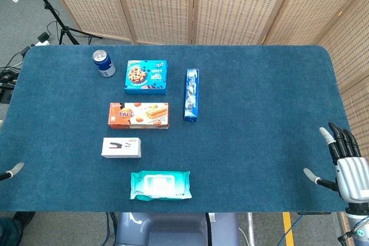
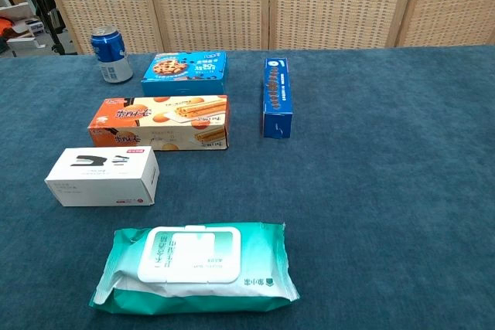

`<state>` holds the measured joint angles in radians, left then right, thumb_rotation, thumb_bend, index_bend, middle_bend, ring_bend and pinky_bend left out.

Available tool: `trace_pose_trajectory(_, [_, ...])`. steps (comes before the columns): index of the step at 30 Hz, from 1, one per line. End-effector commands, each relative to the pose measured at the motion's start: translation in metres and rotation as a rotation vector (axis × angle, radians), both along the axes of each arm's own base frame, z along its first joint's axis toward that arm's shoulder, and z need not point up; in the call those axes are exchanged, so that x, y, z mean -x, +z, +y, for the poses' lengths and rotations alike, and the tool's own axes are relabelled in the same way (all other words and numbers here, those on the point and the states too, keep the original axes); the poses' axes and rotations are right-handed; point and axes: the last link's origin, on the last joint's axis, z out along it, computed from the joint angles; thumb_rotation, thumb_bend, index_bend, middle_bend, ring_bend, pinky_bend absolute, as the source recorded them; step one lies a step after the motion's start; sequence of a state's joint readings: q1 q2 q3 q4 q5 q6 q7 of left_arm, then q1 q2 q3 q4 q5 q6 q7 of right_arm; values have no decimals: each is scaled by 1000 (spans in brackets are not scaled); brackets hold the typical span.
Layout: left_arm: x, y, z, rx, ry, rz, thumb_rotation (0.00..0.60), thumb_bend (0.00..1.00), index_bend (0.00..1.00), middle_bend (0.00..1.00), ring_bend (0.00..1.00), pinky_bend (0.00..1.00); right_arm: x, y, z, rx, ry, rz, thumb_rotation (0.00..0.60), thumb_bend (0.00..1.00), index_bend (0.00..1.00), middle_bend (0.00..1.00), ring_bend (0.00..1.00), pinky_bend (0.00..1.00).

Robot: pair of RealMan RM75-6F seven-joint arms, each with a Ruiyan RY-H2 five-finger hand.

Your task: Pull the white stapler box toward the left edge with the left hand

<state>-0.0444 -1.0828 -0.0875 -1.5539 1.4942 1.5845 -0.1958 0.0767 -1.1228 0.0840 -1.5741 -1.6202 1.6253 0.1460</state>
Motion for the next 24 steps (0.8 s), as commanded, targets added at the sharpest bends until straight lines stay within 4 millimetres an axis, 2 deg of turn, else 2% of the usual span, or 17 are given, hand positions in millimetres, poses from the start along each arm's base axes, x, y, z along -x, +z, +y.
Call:
trace_pose_trajectory(1, [0, 0, 0, 1, 0, 0, 600, 100, 0, 0, 0, 0, 0, 0, 0, 2, -2, 0, 600, 0, 44, 0, 0, 20])
trace_pose_trajectory(8, [-2, -5, 1, 26, -8, 5, 600, 101, 0, 0, 0, 0, 0, 1, 0, 1, -3, -4, 600, 0, 44, 0, 0, 20])
trace_pose_trajectory(11, [-14, -17, 6, 82, -71, 17, 600, 100, 0, 0, 0, 0, 1, 2, -1, 4, -5, -11, 600, 0, 44, 0, 0, 20])
trace_pose_trajectory(16, [-45, -51, 27, 237, -193, 6, 600, 87, 0, 0, 0, 0, 1, 3, -2, 2, -9, -17, 600, 0, 44, 0, 0, 20])
trace_pose_trajectory(19, [-71, -81, 45, 358, -256, 6, 600, 85, 0, 0, 0, 0, 3, 4, -3, 4, -13, -19, 600, 0, 44, 0, 0, 20])
trace_pose_trajectory(24, [-96, -117, 62, 449, -283, 47, 600, 87, 0, 0, 0, 0, 5, 6, -5, 9, -23, -26, 600, 0, 44, 0, 0, 20])
